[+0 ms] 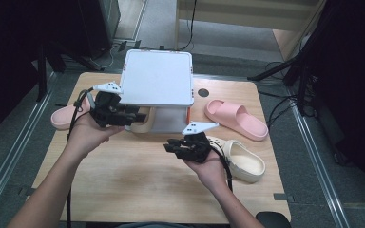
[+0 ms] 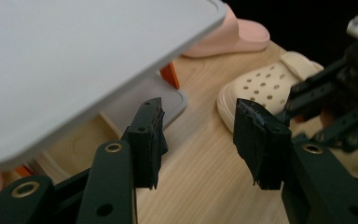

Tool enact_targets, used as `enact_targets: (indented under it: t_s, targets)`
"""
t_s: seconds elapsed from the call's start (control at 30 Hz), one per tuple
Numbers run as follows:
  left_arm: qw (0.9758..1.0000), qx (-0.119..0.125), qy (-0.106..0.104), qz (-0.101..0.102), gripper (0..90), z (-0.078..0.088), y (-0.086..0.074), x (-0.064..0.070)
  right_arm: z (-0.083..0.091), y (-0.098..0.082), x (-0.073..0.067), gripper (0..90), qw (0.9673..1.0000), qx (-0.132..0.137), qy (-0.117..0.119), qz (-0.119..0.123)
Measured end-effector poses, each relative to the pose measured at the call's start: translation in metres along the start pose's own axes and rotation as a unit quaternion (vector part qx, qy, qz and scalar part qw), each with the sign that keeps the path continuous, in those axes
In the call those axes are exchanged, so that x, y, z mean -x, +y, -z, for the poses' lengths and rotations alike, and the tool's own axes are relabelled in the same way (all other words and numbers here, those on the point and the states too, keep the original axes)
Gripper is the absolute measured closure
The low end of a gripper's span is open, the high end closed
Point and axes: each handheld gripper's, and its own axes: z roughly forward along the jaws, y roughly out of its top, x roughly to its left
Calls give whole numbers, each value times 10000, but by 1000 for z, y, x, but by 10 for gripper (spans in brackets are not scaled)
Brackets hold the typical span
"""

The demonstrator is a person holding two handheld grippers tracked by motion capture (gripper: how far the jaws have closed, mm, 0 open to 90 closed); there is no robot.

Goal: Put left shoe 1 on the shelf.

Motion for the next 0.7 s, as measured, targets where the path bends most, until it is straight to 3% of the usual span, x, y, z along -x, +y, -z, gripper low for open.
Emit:
enact_targets:
  t_s: [0.1, 0.33, 0.43, 0.57, 0.7]
  targets:
    - [10000, -18, 58, 29, 519, -4, -18, 4, 8, -8, 5, 685, 9998, -33, 52, -193]
    - [9998, -92, 167, 59, 521, -14, -52, 11, 29, -18, 14, 638, 9995, -145, 148, -244]
    - [9996, -39, 267, -74, 517, -19, -66, 19, 36, -18, 20, 630, 9997, -167, 51, -156]
    - [9997, -219, 66, -102, 496, -28, -78, 23, 50, -20, 26, 622, 9998, -44, -115, -156]
    - [9994, -308, 27, -141, 474, -35, -80, 23, 64, -27, 36, 623, 9988, -27, -392, -282]
